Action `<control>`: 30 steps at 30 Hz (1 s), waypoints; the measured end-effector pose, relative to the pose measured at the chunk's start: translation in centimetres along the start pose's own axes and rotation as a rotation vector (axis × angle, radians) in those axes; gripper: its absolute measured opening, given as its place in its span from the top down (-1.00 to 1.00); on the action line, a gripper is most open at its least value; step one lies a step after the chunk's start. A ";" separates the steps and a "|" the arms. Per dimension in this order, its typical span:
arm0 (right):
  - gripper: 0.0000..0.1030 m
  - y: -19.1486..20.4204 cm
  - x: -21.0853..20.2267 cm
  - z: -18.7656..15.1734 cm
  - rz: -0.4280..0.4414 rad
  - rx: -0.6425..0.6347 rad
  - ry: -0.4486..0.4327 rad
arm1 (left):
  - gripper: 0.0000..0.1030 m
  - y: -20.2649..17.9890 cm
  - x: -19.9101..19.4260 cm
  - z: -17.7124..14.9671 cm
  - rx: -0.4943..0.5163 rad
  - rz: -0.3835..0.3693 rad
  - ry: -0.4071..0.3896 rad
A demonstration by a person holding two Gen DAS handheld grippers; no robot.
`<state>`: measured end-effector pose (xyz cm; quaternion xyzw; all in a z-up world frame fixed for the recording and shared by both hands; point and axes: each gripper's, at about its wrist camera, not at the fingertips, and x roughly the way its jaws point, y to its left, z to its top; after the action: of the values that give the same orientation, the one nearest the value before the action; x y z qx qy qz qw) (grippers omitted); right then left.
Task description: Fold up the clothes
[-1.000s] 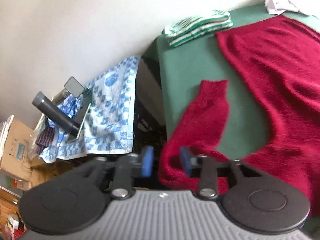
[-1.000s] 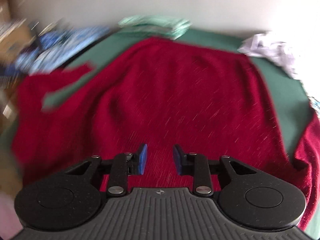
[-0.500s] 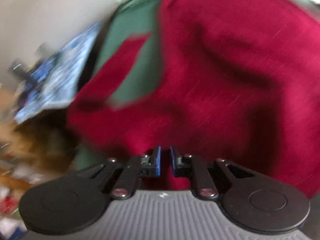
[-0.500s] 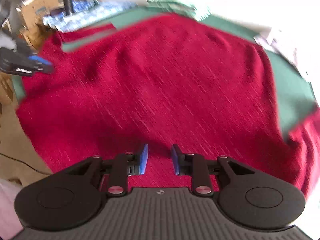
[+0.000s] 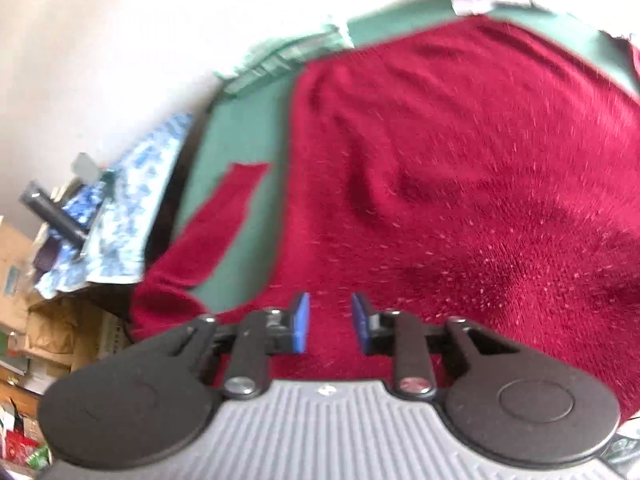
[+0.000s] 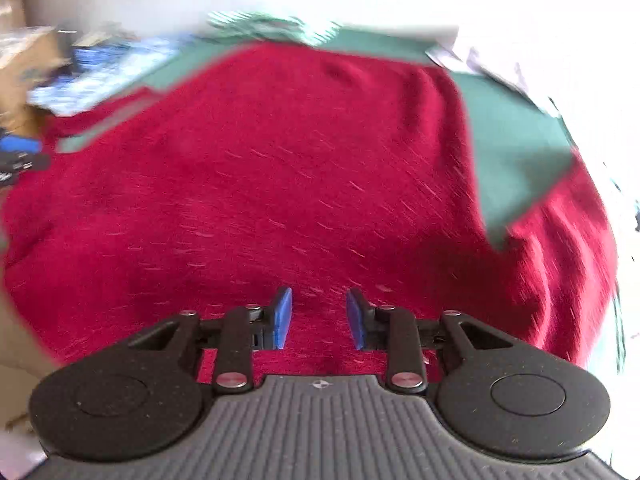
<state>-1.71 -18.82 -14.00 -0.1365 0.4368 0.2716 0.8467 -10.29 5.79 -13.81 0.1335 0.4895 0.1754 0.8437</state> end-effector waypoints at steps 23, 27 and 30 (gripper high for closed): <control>0.54 -3.2 -1.3 1.2 -0.153 0.259 -0.020 | 0.04 -1.5 1.1 7.0 0.119 -0.162 -0.216; 0.35 -9.9 -5.1 1.7 -0.183 0.381 -0.149 | -0.06 -4.6 -0.4 8.8 0.095 -0.252 -0.220; 0.24 -17.5 -5.5 1.8 -0.233 0.530 -0.137 | -0.15 -8.2 -1.0 9.2 0.094 -0.262 -0.194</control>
<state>7.04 -34.09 -8.60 0.0587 0.4156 0.0576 0.9058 -1.39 -2.51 -11.88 0.1243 0.4267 0.0271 0.8954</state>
